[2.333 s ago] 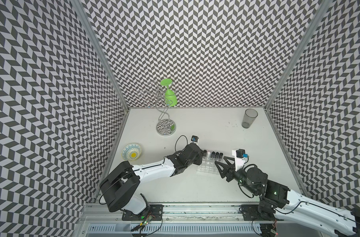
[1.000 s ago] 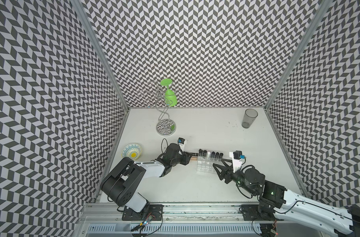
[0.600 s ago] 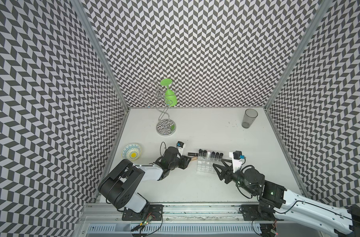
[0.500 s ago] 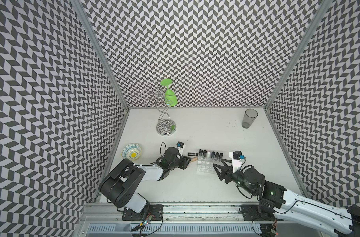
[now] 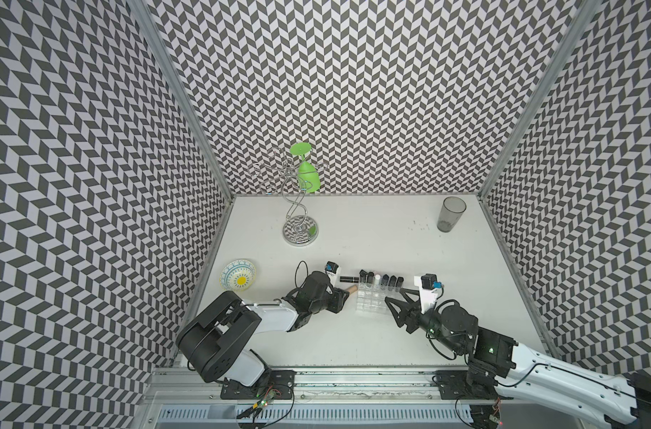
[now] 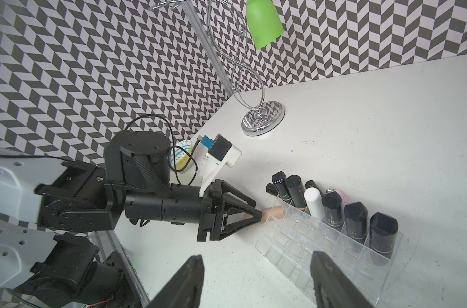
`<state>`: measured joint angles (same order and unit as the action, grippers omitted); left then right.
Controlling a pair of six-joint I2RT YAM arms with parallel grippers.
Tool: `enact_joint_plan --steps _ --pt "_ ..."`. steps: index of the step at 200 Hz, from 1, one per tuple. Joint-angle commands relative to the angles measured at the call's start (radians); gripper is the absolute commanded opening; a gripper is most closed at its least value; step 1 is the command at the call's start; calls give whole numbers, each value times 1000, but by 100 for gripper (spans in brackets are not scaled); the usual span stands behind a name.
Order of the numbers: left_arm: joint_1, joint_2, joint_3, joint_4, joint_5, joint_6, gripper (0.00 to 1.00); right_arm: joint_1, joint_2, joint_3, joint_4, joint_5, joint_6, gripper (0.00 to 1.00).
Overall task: Arrange the lipsticks in the organizer
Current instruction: Pick up the lipstick at the center of the board.
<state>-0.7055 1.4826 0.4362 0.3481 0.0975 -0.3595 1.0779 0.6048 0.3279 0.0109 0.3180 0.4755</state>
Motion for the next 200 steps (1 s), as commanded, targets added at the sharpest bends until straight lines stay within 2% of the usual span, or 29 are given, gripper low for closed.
enact_joint_plan --steps 1,22,40,72,95,134,151,169,200 --pt "-12 -3 19 -116 -59 -22 49 5 10 -4 59 1 -5 67" --pt "-14 44 38 -129 -41 -29 49 5 9 -4 55 -3 -5 67" --pt "-20 87 65 -171 -70 -58 48 4 3 -6 54 -2 -3 67" --pt "-40 71 68 -202 -95 -90 36 5 -2 0 52 -2 -6 67" --pt "-77 83 117 -331 -189 -133 37 4 -1 6 50 -2 -8 67" --pt "-85 177 159 -370 -186 -141 36 4 -3 7 44 -2 -9 67" --pt "-86 222 171 -384 -188 -154 28 4 -8 8 43 -3 -9 67" --pt "-85 223 162 -365 -163 -157 4 5 -15 11 43 -10 -13 67" --pt "-85 130 131 -358 -153 -176 2 4 -24 7 50 -10 -15 68"
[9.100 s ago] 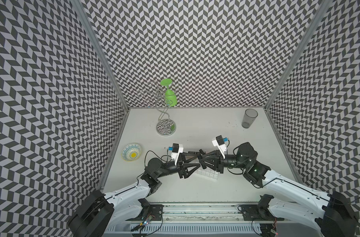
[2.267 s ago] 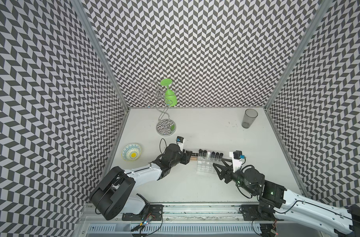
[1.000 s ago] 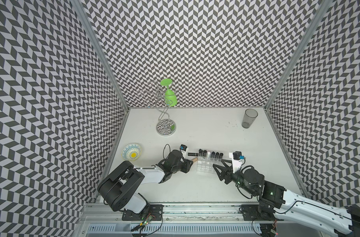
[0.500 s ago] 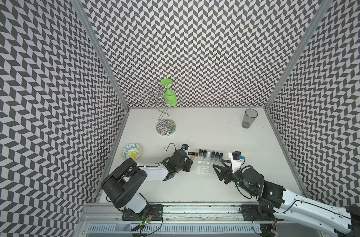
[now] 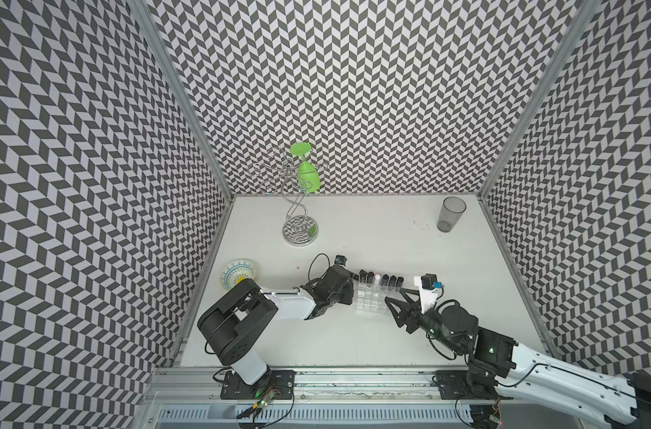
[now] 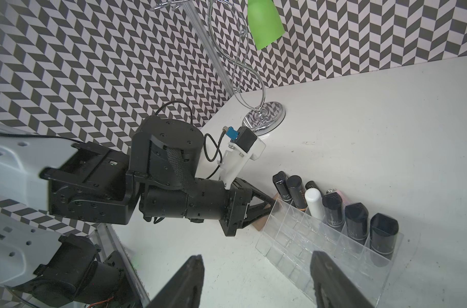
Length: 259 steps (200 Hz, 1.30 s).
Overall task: Arrange the lipsticks in the organizer
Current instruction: Pick up the lipstick at the center of the board, then adjust the lipstick.
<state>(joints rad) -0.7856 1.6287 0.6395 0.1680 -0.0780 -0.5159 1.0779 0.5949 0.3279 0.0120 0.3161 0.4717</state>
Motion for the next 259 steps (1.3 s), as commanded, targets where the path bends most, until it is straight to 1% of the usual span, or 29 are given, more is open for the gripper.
enact_joint_plan --steps 1,24,59,68,84,93,112,126,128,134,144,149,161,177,189,198,215,237,259 --pt "-4 -19 -74 -176 23 -20 1 4 -13 7 50 -8 -11 68" --pt "13 -159 -126 -96 70 -18 0 4 1 5 61 -12 -11 68" --pt "56 -391 -206 95 218 31 0 3 32 15 95 -33 0 67" --pt "72 -439 -224 148 265 43 0 2 36 16 111 -34 5 66" --pt "99 -505 -273 307 391 71 0 -16 46 18 160 -48 5 64" --pt "109 -523 -302 411 473 81 0 -44 62 20 195 -109 1 63" --pt "112 -523 -325 564 641 113 0 -115 97 35 253 -294 17 63" --pt "112 -513 -326 623 713 119 0 -159 109 41 291 -430 25 65" --pt "112 -511 -326 630 725 137 0 -164 109 42 294 -445 25 66" --pt "114 -506 -328 661 757 143 0 -175 107 43 302 -475 28 66" --pt "118 -506 -335 696 781 145 0 -189 100 43 302 -488 34 68" --pt "117 -505 -343 728 812 147 0 -198 98 43 303 -496 37 69" --pt "117 -506 -351 779 867 147 0 -234 101 40 326 -577 45 69" --pt "114 -511 -350 797 909 157 0 -289 129 27 399 -716 86 68" --pt "112 -515 -348 796 921 171 0 -305 161 32 428 -763 103 66" --pt "111 -517 -344 785 924 186 0 -307 183 41 437 -782 101 65" --pt "111 -512 -317 708 892 215 0 -306 215 66 431 -829 89 64" --pt "111 -493 -303 694 884 215 0 -305 260 102 401 -846 66 63" --pt "111 -470 -287 693 913 221 0 -305 291 113 417 -851 60 63"
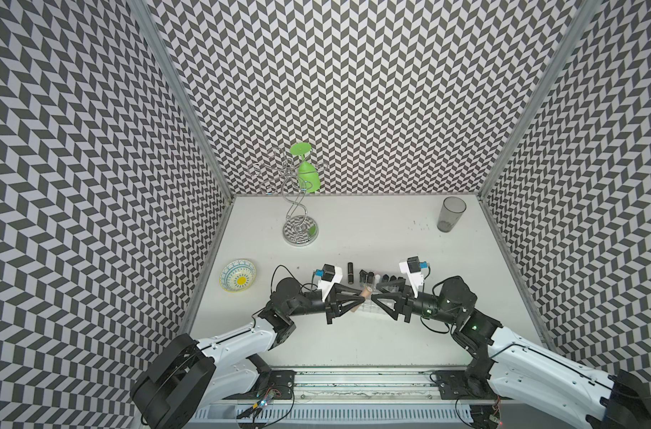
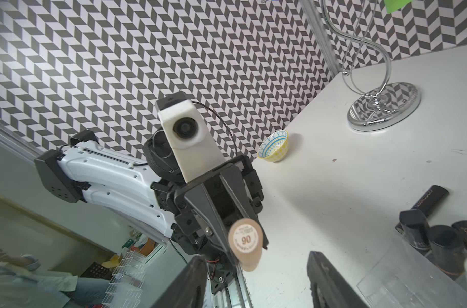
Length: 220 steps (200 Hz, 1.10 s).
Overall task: Arrange the lipsticks in the organizer
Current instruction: Adjust the lipstick.
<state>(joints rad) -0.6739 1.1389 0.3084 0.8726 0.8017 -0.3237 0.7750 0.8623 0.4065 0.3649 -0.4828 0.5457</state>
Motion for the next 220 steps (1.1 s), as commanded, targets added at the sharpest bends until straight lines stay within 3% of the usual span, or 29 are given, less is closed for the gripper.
enact_joint_plan --steps 1,140,166,174,188,208,220 --pt "-1 20 45 -12 34 30 0 -2 25 35 63 -53 -14 62" --pt "-24 50 69 -57 23 50 0 0 103 78 37 -7 -43 24" --pt "-24 44 67 -63 8 52 2 0 94 83 12 14 -50 20" --pt "-24 36 66 -65 -22 38 13 0 92 85 3 25 -55 20" --pt "-20 18 69 -97 -93 24 45 0 87 90 -24 54 -67 20" --pt "-4 -30 51 -121 -167 -5 74 0 75 98 -72 109 -86 19" --pt "3 -74 29 -125 -226 -26 84 1 65 100 -104 159 -99 19"
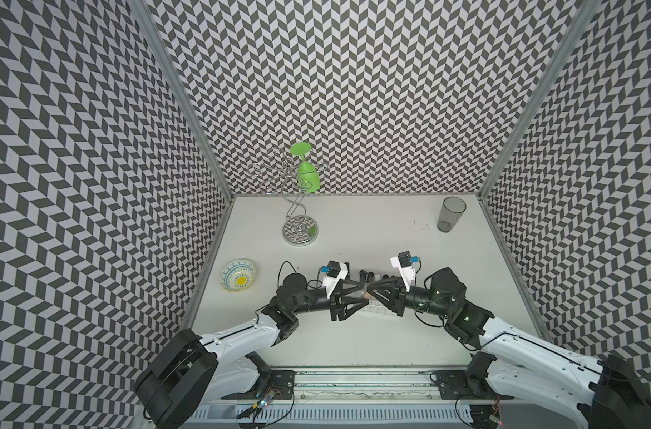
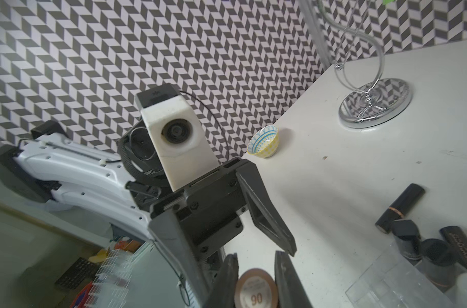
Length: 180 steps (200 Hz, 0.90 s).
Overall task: Arrange the lipsticks in the organizer
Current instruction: Adjust the lipstick.
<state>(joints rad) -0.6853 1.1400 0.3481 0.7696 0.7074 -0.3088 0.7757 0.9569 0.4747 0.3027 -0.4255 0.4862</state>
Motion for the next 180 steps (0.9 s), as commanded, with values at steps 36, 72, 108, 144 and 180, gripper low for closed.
enact_joint_plan --steps 36,72,108,144,180 --pt "21 -183 -34 -158 -370 -74 92 25 -33 58 -138 286 -84 19" --pt "21 -146 -26 -207 -435 -55 92 56 41 90 -188 425 -121 19" --pt "23 -45 8 -221 -454 -20 92 94 105 127 -249 575 -133 18" --pt "26 38 16 -179 -457 -12 92 97 94 110 -260 637 -133 18" --pt "29 107 7 -85 -358 -18 90 96 57 79 -223 635 -114 18"
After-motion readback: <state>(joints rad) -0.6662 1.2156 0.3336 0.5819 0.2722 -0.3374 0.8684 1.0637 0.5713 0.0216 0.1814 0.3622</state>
